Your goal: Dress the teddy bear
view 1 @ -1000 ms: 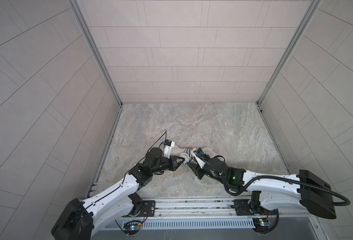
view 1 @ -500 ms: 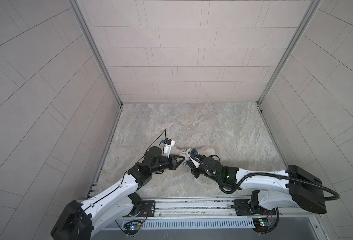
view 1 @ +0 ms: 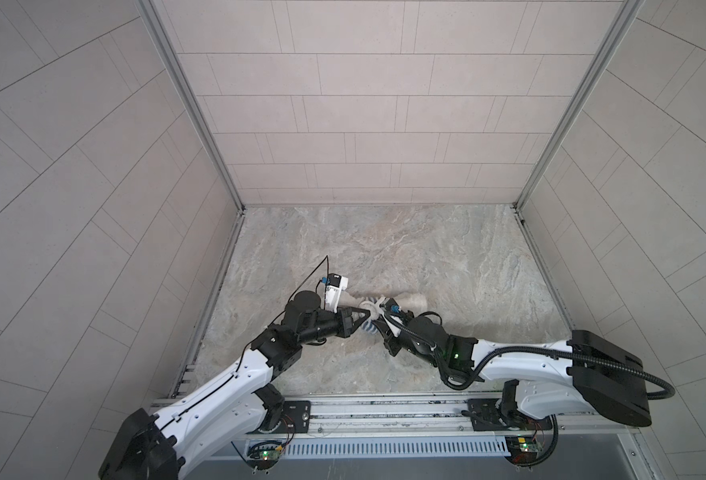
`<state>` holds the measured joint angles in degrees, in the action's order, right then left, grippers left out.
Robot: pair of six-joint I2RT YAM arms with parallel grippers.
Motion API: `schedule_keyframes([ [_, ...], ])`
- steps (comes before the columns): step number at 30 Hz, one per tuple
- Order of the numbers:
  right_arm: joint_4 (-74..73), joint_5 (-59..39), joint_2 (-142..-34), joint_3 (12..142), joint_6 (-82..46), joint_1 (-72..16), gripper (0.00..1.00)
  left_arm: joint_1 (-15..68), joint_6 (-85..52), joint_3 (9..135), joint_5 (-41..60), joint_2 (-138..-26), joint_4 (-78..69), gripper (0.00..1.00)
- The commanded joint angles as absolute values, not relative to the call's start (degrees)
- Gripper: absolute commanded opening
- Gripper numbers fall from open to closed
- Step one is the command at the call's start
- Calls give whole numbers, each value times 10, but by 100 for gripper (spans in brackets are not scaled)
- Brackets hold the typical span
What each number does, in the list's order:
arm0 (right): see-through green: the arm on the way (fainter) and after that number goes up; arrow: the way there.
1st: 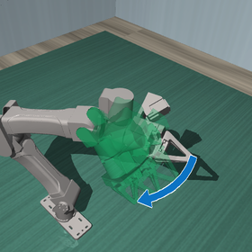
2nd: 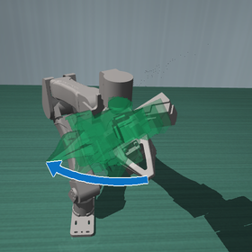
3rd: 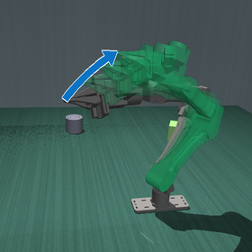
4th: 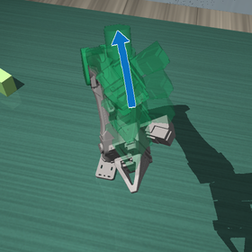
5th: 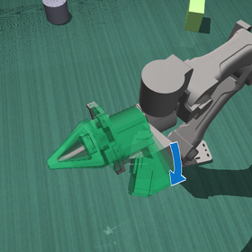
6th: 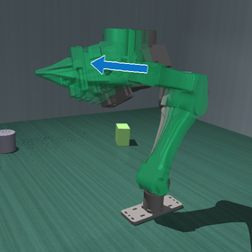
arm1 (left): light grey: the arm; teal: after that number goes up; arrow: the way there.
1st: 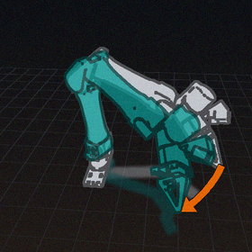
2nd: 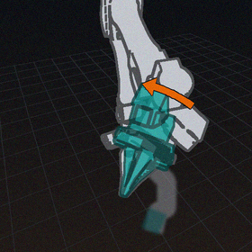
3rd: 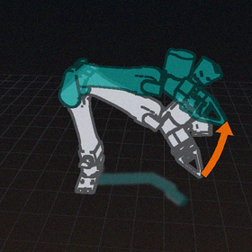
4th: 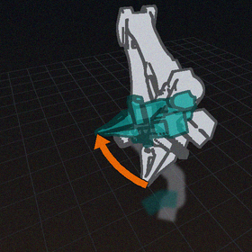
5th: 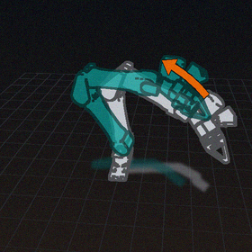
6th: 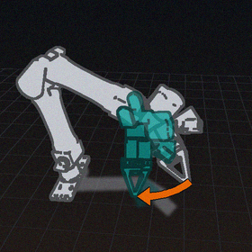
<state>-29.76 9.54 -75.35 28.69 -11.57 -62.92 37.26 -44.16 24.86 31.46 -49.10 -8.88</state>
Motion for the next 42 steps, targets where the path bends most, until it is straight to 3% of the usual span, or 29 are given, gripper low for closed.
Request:
schedule_keyframes([
  [1, -288, 106, -733, 279, -101, -626, 28, 374, -441, 276, 340, -480, -126, 0],
  [5, -299, 85, -705, 277, -91, -626, 27, 374, -443, 276, 341, -483, -124, 0],
  [10, -291, 88, -697, 282, -79, -626, 34, 375, -450, 276, 354, -485, -141, 0],
  [13, -300, 100, -709, 278, -71, -626, 34, 375, -457, 276, 363, -483, -156, 0],
  [15, -314, 103, -717, 273, -70, -625, 28, 374, -463, 276, 369, -479, -168, 0],
  [20, -325, 125, -724, 263, -76, -624, 0, 374, -480, 275, 387, -472, -199, 0],
  [35, -313, 202, -626, 174, -144, -603, 0, 374, -497, 277, 418, -467, -221, 0],
  [42, -280, 126, -580, 178, -124, -605, 1, 375, -469, 290, 436, -501, -165, 0],
])
